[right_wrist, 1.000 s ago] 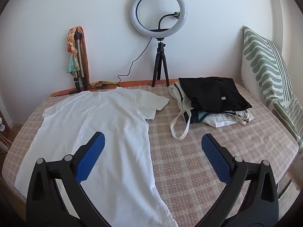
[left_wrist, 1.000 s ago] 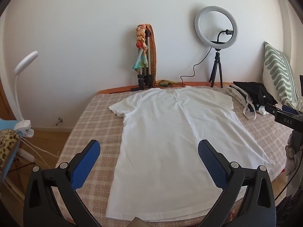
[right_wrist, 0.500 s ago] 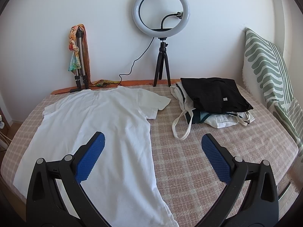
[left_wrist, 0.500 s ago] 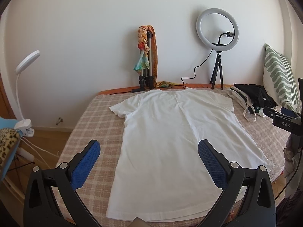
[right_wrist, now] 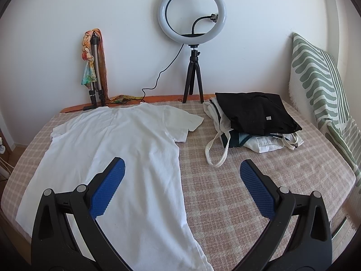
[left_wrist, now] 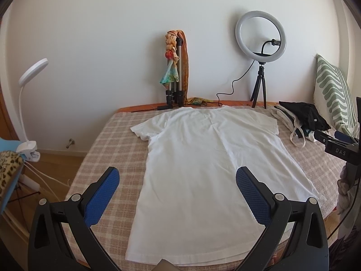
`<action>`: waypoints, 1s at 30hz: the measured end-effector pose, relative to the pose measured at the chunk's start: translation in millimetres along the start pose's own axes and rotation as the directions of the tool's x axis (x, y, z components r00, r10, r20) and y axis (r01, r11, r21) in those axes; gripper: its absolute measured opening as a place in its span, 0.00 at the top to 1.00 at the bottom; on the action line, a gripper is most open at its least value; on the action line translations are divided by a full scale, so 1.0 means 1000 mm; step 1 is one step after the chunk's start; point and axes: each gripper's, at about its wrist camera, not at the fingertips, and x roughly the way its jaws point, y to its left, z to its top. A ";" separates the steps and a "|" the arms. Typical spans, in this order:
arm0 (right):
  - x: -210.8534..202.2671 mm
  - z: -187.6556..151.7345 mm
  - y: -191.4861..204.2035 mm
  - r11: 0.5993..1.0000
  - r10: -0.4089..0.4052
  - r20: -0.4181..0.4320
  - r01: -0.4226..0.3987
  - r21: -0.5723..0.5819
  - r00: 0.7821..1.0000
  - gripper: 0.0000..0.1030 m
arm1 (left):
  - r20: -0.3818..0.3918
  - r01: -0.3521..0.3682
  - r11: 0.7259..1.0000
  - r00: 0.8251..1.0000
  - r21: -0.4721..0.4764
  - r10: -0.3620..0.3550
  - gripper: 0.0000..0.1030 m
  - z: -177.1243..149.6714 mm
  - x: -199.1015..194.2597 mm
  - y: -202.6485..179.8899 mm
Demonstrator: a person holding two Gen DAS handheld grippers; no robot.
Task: Fold small clothes
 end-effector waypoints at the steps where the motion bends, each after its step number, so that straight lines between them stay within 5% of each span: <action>1: 0.000 0.000 0.000 1.000 0.000 -0.001 0.000 0.000 1.000 0.00 | -0.001 0.000 1.000 1.000 -0.001 0.000 0.00 0.001 0.000 0.000; 30: 0.006 -0.003 0.001 1.000 0.004 -0.012 -0.004 0.002 1.000 0.00 | 0.005 -0.004 1.000 1.000 -0.008 0.004 0.00 -0.005 -0.001 -0.002</action>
